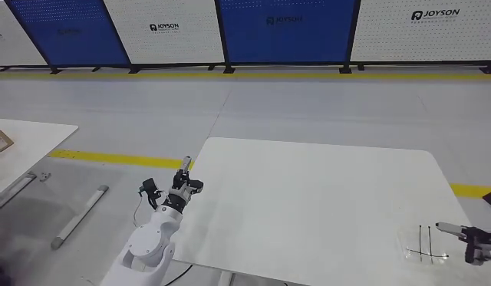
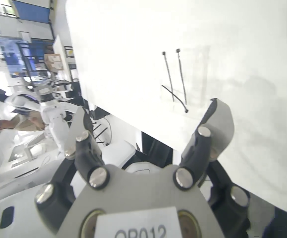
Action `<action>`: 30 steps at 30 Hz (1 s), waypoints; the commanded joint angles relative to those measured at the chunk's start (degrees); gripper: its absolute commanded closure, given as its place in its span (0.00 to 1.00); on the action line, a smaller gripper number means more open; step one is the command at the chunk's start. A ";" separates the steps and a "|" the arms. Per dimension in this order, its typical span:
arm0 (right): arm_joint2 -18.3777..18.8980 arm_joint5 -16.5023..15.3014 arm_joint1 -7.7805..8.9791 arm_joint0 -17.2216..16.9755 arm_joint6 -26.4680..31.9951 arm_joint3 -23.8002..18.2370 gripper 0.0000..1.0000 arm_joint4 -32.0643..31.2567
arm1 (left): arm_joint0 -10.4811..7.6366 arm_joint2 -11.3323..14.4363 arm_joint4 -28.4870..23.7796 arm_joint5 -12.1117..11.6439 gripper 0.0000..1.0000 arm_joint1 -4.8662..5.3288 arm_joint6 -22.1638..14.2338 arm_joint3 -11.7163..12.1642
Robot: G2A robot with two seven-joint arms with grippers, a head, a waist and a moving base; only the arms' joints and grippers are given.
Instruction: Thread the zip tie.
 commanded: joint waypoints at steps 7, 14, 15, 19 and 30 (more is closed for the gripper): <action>-0.16 0.19 0.08 0.12 0.00 0.14 0.00 -0.01 | 0.00 0.00 0.00 0.00 0.00 0.00 0.00 0.00; -2.76 -1.49 0.34 -0.67 0.00 -2.44 0.00 -4.23 | 0.00 0.00 0.00 0.00 0.00 0.00 0.00 0.00; -2.85 -1.24 0.42 -0.65 0.00 -2.55 0.00 -4.30 | 0.00 0.00 0.00 0.00 0.00 0.00 0.00 0.00; -2.80 -1.23 0.96 -0.92 0.00 -4.00 0.00 -5.23 | 0.00 0.00 0.00 0.00 0.00 0.00 0.00 0.00; -4.60 1.01 1.56 -0.70 0.00 -4.90 0.00 -7.86 | 0.00 0.00 0.00 0.00 0.00 0.00 0.00 0.00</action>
